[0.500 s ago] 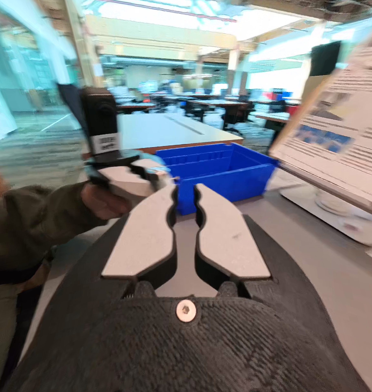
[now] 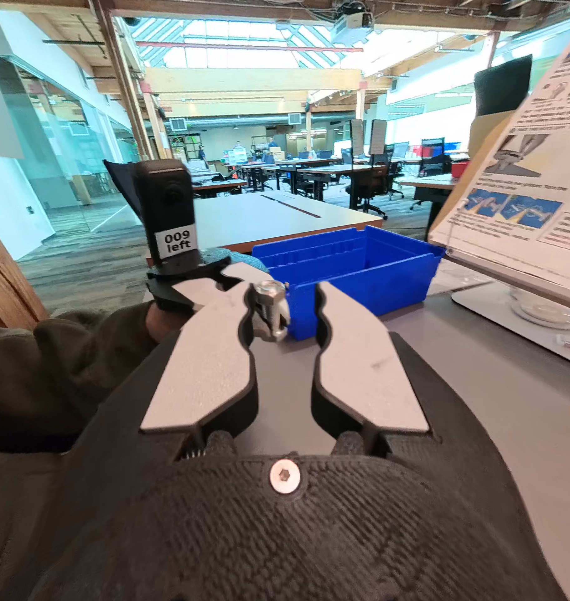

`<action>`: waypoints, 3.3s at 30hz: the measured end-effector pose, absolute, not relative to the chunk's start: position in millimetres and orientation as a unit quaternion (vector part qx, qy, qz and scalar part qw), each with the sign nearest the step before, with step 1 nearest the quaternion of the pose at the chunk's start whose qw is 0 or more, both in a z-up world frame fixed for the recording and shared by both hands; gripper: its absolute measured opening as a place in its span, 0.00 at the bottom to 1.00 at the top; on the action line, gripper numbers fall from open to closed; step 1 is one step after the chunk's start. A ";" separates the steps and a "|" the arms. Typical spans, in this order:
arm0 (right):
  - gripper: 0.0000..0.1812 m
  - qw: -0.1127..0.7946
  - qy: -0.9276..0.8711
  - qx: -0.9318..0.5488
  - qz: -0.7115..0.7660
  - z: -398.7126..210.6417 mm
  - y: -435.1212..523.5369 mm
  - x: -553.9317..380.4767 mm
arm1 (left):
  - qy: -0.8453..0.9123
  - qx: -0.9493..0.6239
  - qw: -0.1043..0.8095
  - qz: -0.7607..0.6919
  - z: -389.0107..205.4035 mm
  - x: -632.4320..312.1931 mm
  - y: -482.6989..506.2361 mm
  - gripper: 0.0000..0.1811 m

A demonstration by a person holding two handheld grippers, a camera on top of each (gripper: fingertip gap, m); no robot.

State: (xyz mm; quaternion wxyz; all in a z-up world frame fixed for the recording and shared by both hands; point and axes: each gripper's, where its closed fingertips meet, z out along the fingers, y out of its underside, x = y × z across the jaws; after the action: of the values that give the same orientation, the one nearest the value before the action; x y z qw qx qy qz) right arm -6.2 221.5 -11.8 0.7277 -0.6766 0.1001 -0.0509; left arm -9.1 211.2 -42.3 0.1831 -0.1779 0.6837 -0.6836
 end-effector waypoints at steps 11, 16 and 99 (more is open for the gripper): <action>0.20 0.732 0.086 -0.676 -0.006 -11.4 222.2 -18.8 | 0.678 -0.189 0.185 -0.685 -43.1 -6.2 208.1 0.05; 0.21 0.731 0.117 -0.672 -0.036 -14.3 219.5 -2.1 | 0.677 -0.193 0.195 -0.683 -41.5 -6.7 209.5 0.05; 0.10 0.720 0.088 -0.680 -0.105 0.8 232.8 -16.5 | 0.667 -0.200 0.225 -0.681 -33.5 -11.2 214.7 0.05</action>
State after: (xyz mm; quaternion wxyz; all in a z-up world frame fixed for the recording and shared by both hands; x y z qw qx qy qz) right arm -16.5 232.8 0.8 0.7203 -0.6799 0.0881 -0.1051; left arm -11.2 214.7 -33.5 0.2245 -0.1996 0.6673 -0.6815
